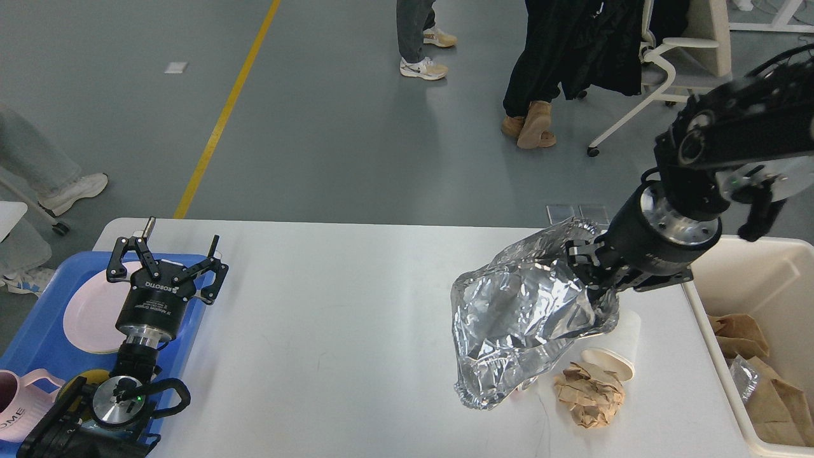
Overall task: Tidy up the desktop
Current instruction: 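Lift the crumpled foil and drop it into the white bin, then raise the right gripper out of the bin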
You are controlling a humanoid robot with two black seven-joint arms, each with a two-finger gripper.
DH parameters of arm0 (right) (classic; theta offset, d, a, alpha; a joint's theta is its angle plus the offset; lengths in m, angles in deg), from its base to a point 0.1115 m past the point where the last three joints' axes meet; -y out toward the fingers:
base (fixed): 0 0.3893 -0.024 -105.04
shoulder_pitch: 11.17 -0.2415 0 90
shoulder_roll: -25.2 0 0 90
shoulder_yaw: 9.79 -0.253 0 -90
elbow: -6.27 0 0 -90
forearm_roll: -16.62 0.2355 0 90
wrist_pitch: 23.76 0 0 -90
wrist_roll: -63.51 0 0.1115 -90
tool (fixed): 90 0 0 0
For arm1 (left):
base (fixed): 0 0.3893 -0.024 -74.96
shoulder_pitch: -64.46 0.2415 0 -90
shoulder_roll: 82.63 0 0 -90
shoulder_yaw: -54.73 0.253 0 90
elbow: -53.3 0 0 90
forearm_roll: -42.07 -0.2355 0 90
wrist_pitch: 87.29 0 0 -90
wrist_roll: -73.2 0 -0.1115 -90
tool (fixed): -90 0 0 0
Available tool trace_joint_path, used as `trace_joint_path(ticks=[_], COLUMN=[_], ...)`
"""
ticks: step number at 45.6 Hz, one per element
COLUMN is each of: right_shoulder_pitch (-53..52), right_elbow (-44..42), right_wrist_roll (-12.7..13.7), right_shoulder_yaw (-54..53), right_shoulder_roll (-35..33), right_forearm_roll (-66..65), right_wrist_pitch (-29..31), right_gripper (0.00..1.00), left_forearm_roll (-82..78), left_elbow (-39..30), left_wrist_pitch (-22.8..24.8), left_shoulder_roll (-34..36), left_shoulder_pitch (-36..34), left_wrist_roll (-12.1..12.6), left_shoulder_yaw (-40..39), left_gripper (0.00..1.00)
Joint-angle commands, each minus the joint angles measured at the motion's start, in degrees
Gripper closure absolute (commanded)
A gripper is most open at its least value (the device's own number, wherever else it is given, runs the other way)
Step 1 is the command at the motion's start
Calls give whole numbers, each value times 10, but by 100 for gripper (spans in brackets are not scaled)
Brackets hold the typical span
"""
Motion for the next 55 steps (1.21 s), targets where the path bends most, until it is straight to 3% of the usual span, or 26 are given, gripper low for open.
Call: trace_joint_path(ticks=[1, 7, 18, 25, 37, 45, 55], right_shoulder_pitch=[-43, -43, -25, 47, 243, 429, 709], right_elbow=[7, 6, -11, -70, -231, -375, -575], right_wrist_roll=[-29, -83, -85, -81, -81, -81, -81], right_shoulder_yaw=[38, 77, 151, 224, 213, 146, -25], right_shoulder_roll=[4, 13, -1, -79, -258, -289, -299], right_forearm_roll=[-1, -7, -18, -31, -59, -63, -63], right_wrist_pitch=[29, 30, 17, -39, -174, -220, -281], right_gripper=[100, 100, 100, 100, 100, 100, 100], left_forearm_roll=[0, 0, 0, 0, 0, 0, 0], left_elbow=[0, 0, 0, 0, 0, 0, 0], left_wrist_pitch=[-1, 0, 0, 0, -1, -1, -1], left_shoulder_roll=[0, 0, 0, 0, 0, 0, 0], left_shoulder_pitch=[0, 0, 0, 0, 0, 1, 0], left_wrist_roll=[0, 0, 0, 0, 0, 0, 0], left_shoulder_yaw=[0, 0, 0, 0, 0, 0, 1], left_gripper=[4, 4, 4, 4, 4, 4, 4])
